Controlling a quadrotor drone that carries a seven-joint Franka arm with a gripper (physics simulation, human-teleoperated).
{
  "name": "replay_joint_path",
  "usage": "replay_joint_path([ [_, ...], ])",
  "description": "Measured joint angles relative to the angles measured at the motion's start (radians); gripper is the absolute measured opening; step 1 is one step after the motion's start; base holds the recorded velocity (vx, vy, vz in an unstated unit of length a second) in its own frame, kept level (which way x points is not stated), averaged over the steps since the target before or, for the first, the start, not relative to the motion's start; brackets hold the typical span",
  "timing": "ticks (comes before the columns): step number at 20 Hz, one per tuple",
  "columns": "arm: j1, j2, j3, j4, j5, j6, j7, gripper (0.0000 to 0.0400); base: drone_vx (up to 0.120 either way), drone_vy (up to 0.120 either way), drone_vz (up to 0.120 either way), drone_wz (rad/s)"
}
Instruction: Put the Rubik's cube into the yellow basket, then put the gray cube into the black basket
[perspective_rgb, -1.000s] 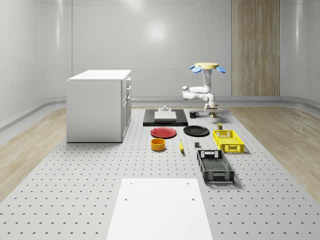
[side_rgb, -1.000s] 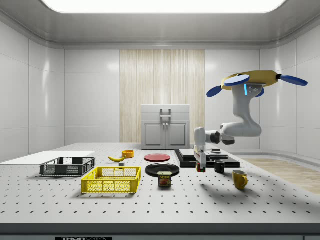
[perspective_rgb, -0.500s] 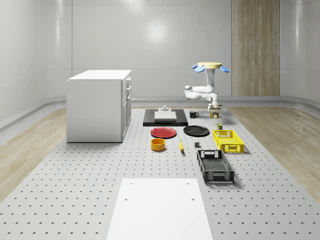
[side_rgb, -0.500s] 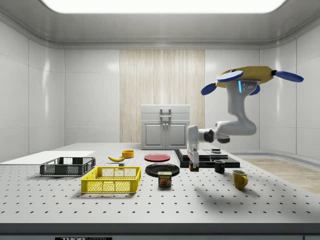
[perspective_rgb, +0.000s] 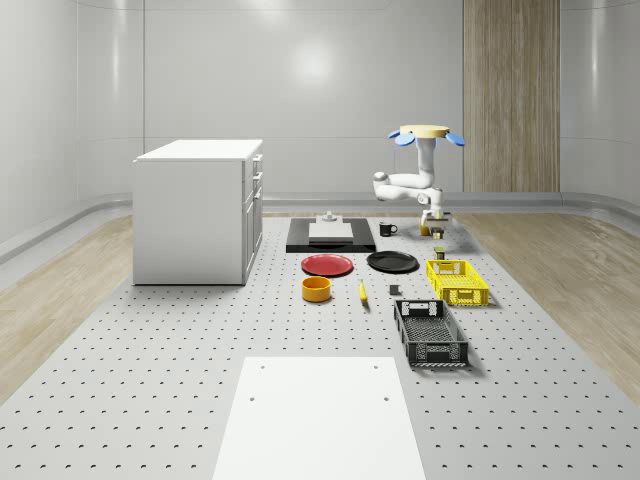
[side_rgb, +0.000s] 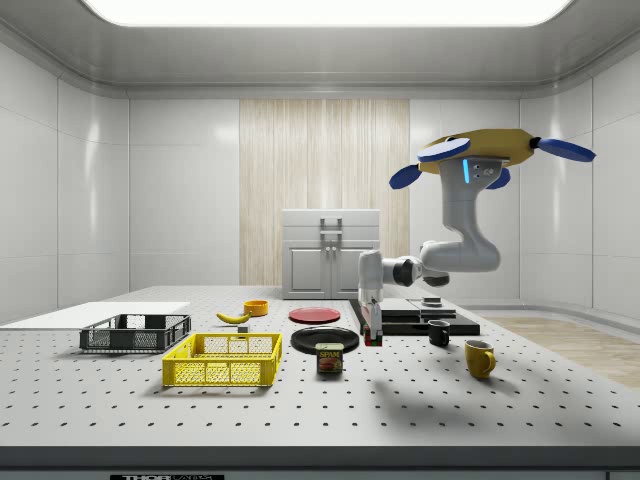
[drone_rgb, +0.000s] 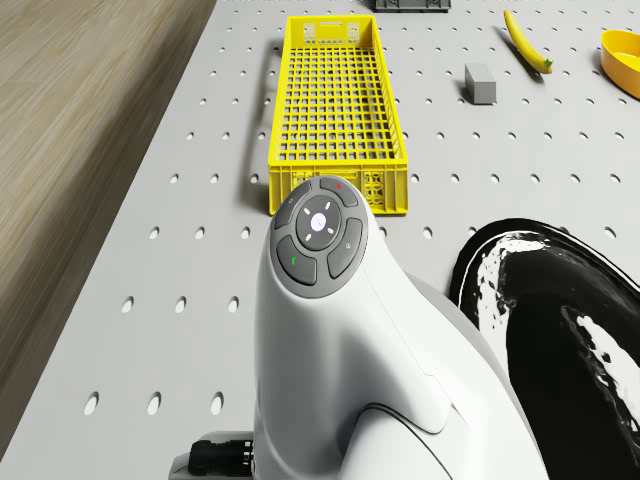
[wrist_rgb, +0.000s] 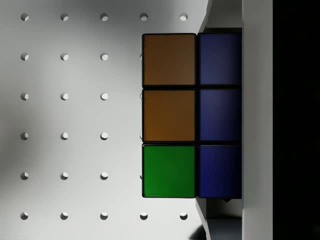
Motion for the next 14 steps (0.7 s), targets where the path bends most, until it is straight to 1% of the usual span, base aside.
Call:
replay_joint_path([
  [14, -0.005, -0.023, 0.003, 0.001, 0.010, 0.021, 0.004, 0.0325, 0.120, 0.000, 0.000, 0.000],
])
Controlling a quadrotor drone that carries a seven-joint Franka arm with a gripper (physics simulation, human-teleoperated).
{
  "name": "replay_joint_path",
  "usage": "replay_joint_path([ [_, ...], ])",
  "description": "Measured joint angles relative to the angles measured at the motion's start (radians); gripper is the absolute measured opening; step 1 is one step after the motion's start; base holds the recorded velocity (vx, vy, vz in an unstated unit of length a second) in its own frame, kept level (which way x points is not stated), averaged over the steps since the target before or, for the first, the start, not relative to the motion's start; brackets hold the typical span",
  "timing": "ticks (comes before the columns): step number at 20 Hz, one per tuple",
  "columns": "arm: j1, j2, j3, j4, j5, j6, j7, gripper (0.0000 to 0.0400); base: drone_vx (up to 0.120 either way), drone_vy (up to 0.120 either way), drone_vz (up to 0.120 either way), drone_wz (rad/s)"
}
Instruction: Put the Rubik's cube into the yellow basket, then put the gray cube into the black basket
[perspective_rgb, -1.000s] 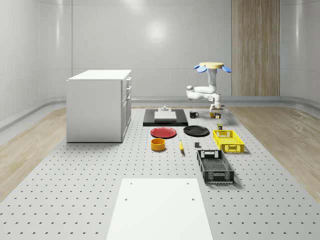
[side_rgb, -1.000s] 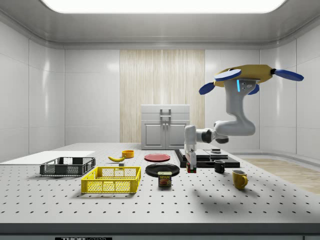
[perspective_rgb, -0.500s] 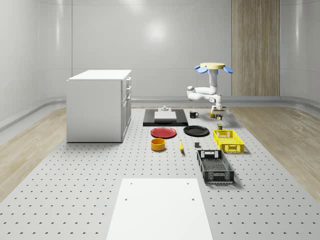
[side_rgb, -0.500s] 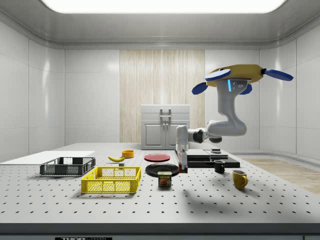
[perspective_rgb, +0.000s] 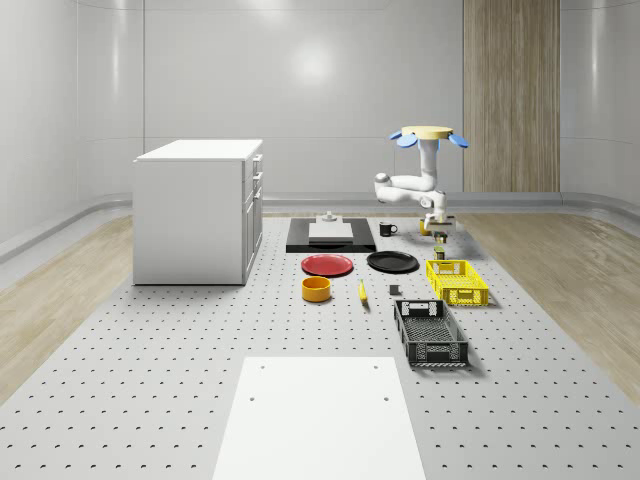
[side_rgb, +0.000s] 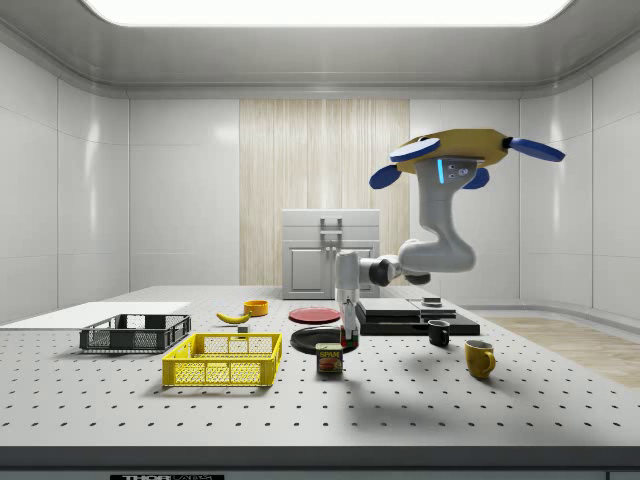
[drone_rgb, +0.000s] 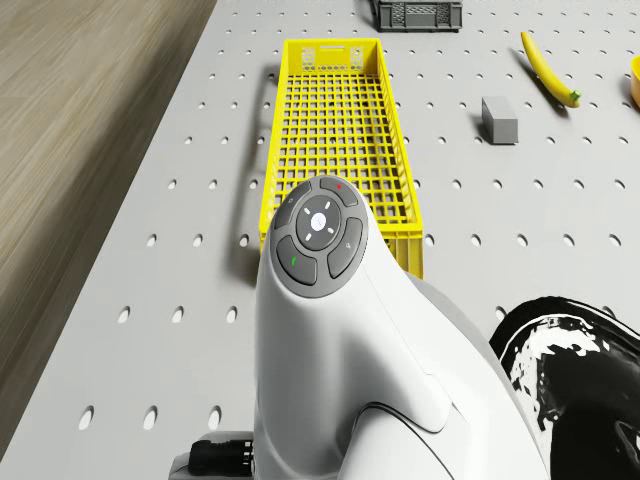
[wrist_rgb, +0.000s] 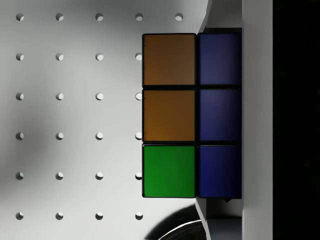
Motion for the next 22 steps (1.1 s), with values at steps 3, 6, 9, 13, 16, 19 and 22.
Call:
replay_joint_path([
  [3, -0.001, -0.004, 0.001, 0.000, 0.002, 0.004, 0.001, 0.0325, 0.120, 0.000, 0.000, 0.000],
  [6, -0.002, -0.009, 0.001, 0.000, 0.004, 0.008, 0.002, 0.0325, 0.120, 0.000, 0.000, 0.000],
  [9, -0.003, -0.013, 0.002, 0.001, 0.005, 0.012, 0.002, 0.0325, 0.120, 0.000, 0.000, 0.000],
  [13, -0.004, -0.018, 0.002, 0.001, 0.007, 0.016, 0.003, 0.0325, 0.120, -0.050, 0.000, 0.000],
  [16, -0.005, -0.021, 0.003, 0.001, 0.009, 0.020, 0.004, 0.0325, 0.120, -0.013, 0.000, 0.000],
  [19, -0.006, -0.025, 0.003, 0.001, 0.010, 0.023, 0.005, 0.0325, 0.120, 0.000, 0.000, 0.000],
  [22, -0.007, -0.028, 0.004, 0.001, 0.011, 0.026, 0.005, 0.0325, 0.120, 0.000, 0.000, 0.000],
])
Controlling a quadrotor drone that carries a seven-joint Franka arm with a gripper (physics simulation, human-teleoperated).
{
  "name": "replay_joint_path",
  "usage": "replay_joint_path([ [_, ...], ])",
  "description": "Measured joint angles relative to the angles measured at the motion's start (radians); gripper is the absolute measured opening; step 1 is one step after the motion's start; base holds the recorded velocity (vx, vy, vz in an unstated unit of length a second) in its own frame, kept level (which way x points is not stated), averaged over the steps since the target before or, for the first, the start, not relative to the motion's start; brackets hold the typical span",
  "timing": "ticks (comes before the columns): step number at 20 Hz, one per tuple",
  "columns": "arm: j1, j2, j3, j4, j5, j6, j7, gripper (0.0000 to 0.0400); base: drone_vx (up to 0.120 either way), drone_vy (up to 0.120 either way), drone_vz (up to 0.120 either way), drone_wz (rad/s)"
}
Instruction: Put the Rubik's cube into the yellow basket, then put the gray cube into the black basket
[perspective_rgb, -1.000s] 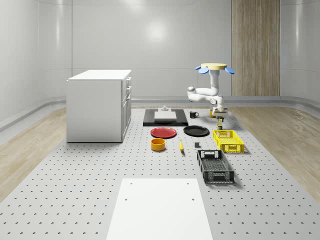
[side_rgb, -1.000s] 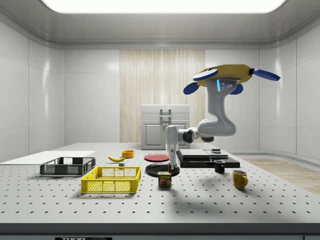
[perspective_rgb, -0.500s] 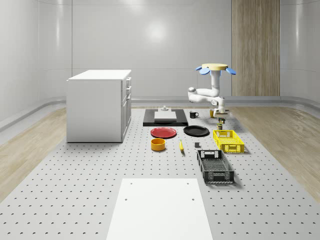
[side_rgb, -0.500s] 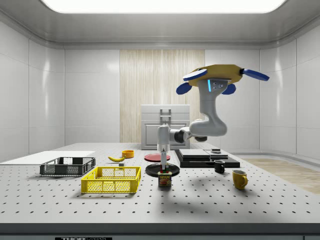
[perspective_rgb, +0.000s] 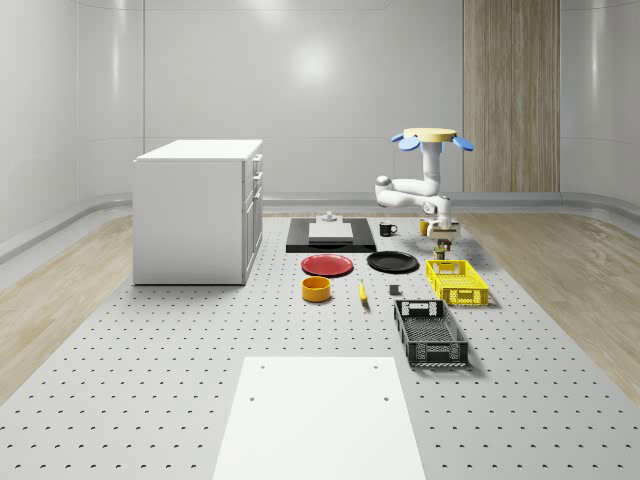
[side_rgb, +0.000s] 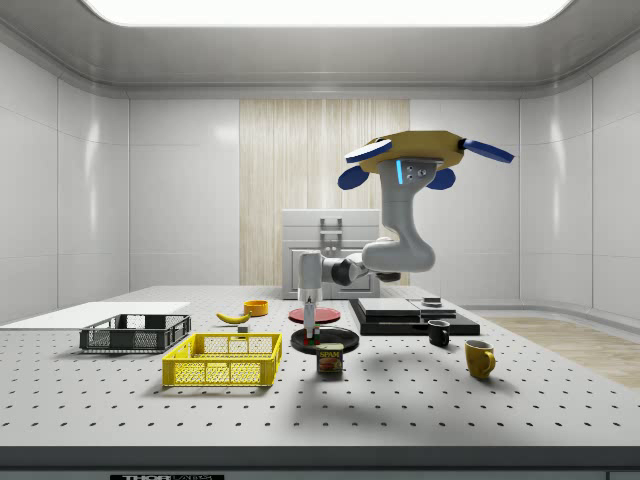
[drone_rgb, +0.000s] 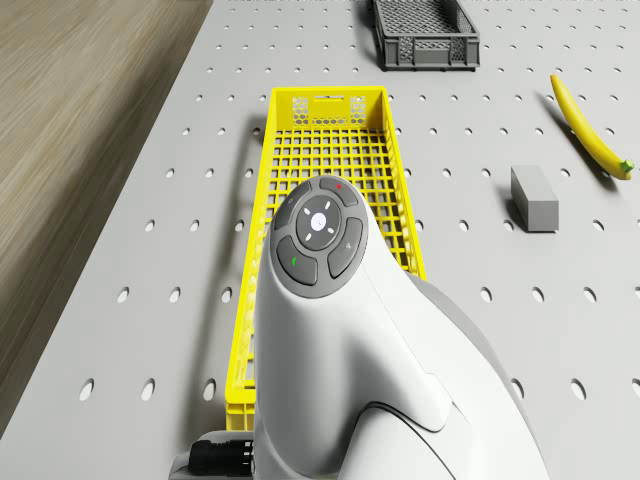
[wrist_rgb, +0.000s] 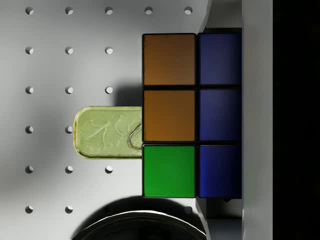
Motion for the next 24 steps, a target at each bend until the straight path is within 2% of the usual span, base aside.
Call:
replay_joint_path([
  [18, -0.004, -0.017, 0.002, 0.001, 0.007, 0.016, 0.003, 0.0325, 0.120, 0.000, 0.000, 0.000],
  [21, -0.004, -0.019, 0.002, 0.001, 0.008, 0.018, 0.003, 0.0325, 0.120, -0.120, 0.000, 0.000],
  [24, -0.005, -0.021, 0.003, 0.001, 0.009, 0.020, 0.004, 0.0325, 0.120, 0.000, 0.000, 0.000],
])
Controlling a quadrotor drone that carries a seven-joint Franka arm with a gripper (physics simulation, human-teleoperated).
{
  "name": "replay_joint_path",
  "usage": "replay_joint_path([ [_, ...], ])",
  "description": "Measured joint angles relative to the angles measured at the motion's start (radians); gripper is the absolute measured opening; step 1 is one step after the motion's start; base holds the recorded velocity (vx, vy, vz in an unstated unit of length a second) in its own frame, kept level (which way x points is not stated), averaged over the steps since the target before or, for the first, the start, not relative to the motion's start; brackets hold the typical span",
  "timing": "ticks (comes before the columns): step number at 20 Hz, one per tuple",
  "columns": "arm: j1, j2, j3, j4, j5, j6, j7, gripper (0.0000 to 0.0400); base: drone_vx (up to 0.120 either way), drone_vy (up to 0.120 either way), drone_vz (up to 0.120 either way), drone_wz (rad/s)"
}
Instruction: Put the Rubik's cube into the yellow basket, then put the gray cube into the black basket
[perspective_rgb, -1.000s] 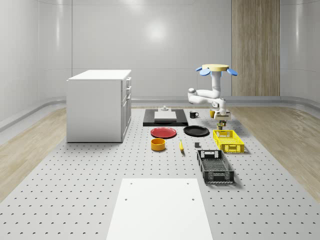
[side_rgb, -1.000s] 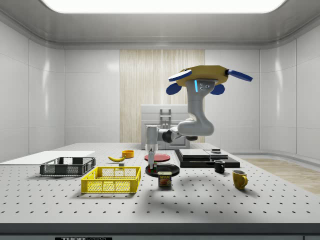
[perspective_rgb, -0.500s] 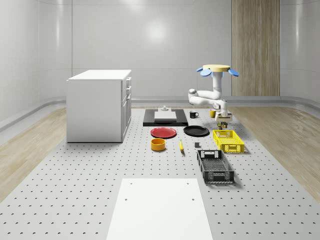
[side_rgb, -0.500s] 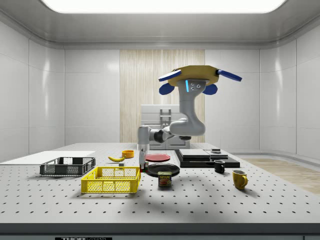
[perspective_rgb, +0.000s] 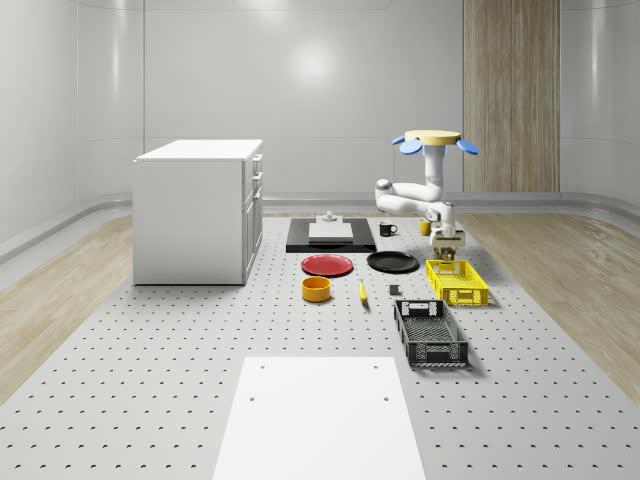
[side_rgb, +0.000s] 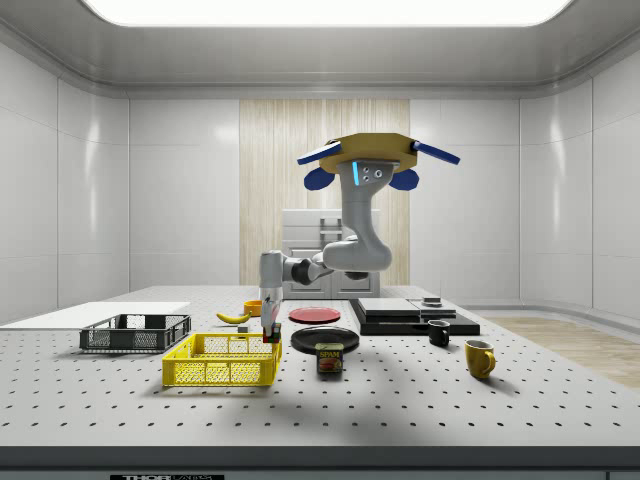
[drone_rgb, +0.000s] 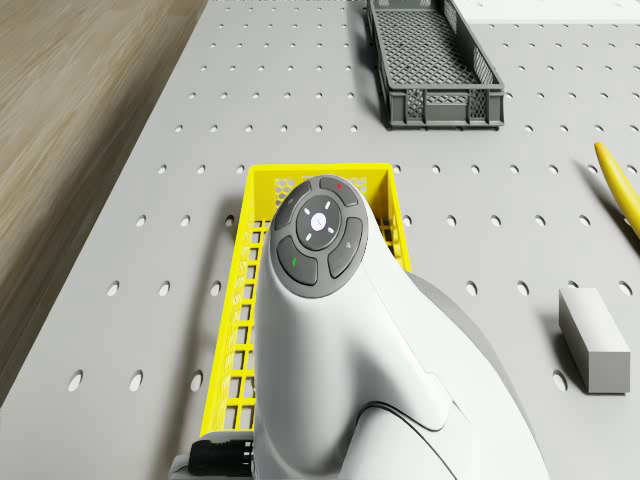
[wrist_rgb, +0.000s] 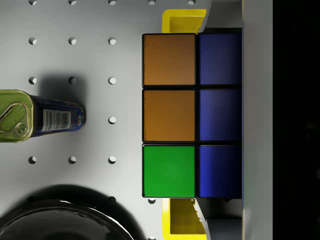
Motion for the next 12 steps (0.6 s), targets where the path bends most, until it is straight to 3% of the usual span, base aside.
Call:
replay_joint_path([
  [12, -0.002, -0.008, 0.001, 0.000, 0.003, 0.007, 0.001, 0.0325, 0.120, -0.013, 0.000, 0.000],
])
